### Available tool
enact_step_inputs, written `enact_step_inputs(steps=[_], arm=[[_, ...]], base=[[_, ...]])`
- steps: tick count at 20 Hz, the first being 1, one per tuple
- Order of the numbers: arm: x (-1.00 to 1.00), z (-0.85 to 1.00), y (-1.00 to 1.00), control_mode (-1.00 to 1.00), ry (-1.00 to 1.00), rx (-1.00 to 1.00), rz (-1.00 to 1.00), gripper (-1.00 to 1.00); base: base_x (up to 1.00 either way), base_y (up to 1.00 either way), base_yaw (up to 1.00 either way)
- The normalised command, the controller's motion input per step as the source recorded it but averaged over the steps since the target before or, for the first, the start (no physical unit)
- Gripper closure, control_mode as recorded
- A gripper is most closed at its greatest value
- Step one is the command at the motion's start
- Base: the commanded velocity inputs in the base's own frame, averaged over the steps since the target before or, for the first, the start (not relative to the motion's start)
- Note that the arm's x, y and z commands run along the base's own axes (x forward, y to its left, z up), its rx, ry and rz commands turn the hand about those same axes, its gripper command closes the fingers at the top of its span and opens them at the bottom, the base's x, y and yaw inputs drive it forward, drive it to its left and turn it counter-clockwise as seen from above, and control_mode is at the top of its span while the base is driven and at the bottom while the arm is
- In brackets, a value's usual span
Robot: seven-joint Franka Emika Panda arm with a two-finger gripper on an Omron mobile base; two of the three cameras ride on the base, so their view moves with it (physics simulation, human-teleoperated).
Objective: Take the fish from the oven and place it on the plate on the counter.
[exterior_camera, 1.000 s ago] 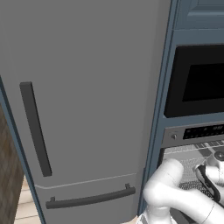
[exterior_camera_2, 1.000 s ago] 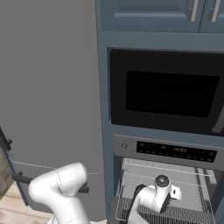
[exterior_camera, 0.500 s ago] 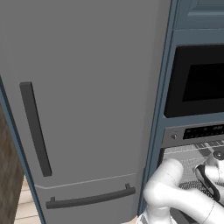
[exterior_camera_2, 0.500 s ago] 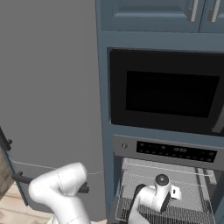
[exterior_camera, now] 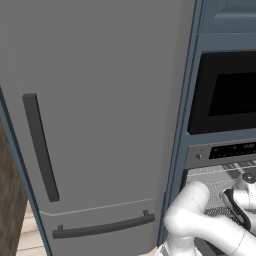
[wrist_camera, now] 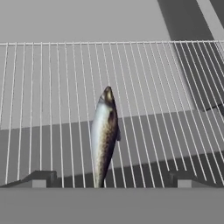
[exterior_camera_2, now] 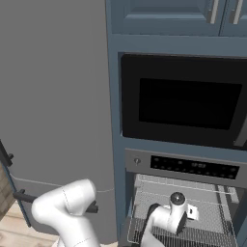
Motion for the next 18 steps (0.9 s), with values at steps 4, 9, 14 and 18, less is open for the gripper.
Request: enact_step_inputs(steps=[4,9,14,18], arm=[[0.08,-0.02,0.25,-1.00,0.00,-0.01,0.00,-1.00],[0.16,-0.04,0.07,-1.00,0.00,-0.01,0.00,-1.00],[0.05,-0.15,0.00,-1.00,0.00,0.00,0.00,-1.00],[0.00,-0.13,-0.05,-1.00,0.00,0.00,0.00,-1.00]], base=[[0.00,0.00,0.00],[0.00,0.00,0.00],[0.00,0.00,0.00],[0.00,0.00,0.00]])
